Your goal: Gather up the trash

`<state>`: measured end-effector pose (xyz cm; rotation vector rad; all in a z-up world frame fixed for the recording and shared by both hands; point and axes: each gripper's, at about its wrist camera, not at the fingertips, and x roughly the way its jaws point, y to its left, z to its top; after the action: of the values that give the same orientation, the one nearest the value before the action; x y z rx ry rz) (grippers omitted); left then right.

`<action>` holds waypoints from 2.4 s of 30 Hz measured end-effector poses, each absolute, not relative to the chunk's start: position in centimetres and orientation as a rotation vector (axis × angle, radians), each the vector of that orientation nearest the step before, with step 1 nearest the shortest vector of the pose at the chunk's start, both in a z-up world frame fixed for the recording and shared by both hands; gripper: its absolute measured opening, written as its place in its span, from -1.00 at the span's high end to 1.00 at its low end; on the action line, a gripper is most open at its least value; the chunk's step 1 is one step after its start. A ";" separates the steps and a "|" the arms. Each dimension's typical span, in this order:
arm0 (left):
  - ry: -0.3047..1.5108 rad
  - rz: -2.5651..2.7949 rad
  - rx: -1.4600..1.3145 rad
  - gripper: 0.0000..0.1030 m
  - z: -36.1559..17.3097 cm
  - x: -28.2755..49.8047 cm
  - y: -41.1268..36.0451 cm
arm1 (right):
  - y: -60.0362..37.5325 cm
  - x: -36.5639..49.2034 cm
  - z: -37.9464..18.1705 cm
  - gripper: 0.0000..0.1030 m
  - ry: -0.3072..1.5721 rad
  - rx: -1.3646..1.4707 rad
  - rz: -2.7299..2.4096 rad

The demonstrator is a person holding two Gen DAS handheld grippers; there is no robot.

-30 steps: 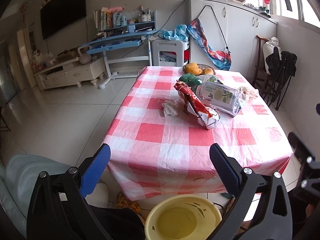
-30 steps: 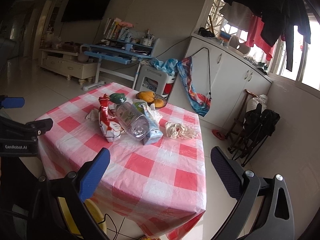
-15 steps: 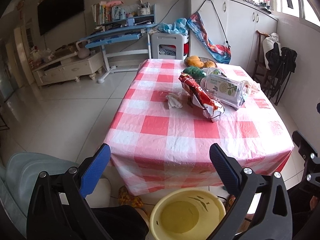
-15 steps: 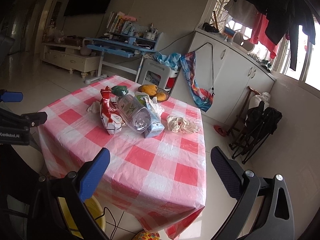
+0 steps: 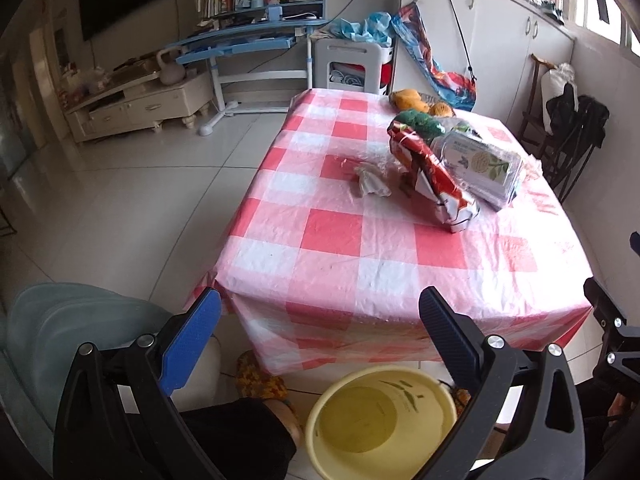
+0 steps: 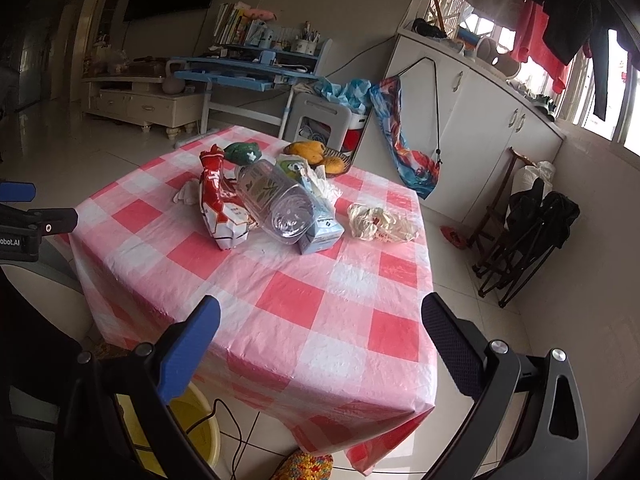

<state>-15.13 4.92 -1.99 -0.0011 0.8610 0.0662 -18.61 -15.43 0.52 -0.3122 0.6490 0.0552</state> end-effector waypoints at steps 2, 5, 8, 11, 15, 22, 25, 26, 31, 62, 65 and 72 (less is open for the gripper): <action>0.867 0.069 0.026 -0.86 -2.3 -15.0 4.6 | -15.6 -18.4 0.2 -0.88 0.661 -0.308 0.058; 0.868 0.061 0.046 -0.86 -2.4 -14.8 4.1 | -15.9 -18.1 -0.2 -0.88 0.683 -0.291 0.063; 0.864 0.052 0.073 -0.86 -2.4 -14.7 3.5 | -16.1 -17.9 -0.5 -0.88 0.708 -0.272 0.070; 0.866 0.045 0.089 -0.86 -2.4 -14.6 3.1 | -16.0 -17.8 -0.5 -0.88 0.711 -0.265 0.086; 0.874 0.046 0.066 -0.86 -2.4 -14.4 3.4 | -15.2 -17.9 -0.3 -0.88 0.698 -0.288 0.109; 0.890 0.064 0.020 -0.86 -2.7 -14.4 4.0 | -13.8 -18.2 -0.4 -0.88 0.680 -0.316 0.130; 0.888 0.070 0.019 -0.86 -2.7 -14.8 3.9 | -13.2 -18.5 -0.4 -0.88 0.674 -0.319 0.143; 0.886 0.070 0.020 -0.86 -2.7 -15.0 3.9 | -13.0 -18.6 -0.4 -0.88 0.670 -0.323 0.146; 0.868 0.076 0.047 -0.86 -2.7 -15.8 3.6 | -11.8 -19.3 -0.5 -0.88 0.646 -0.362 0.161; 0.857 0.030 0.009 -0.86 -2.7 -15.2 3.3 | -10.7 -18.4 -0.6 -0.88 0.634 -0.357 0.182; 0.861 0.025 0.000 -0.86 -2.7 -15.0 3.1 | -10.8 -18.3 -0.5 -0.88 0.638 -0.361 0.181; 0.872 0.011 -0.049 -0.86 -1.9 -13.6 2.5 | -11.8 -18.3 -0.4 -0.88 0.649 -0.348 0.165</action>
<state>-13.62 2.48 -1.90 -0.0493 0.8725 0.0106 -18.30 -11.77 -0.43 -0.3482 0.6491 0.1648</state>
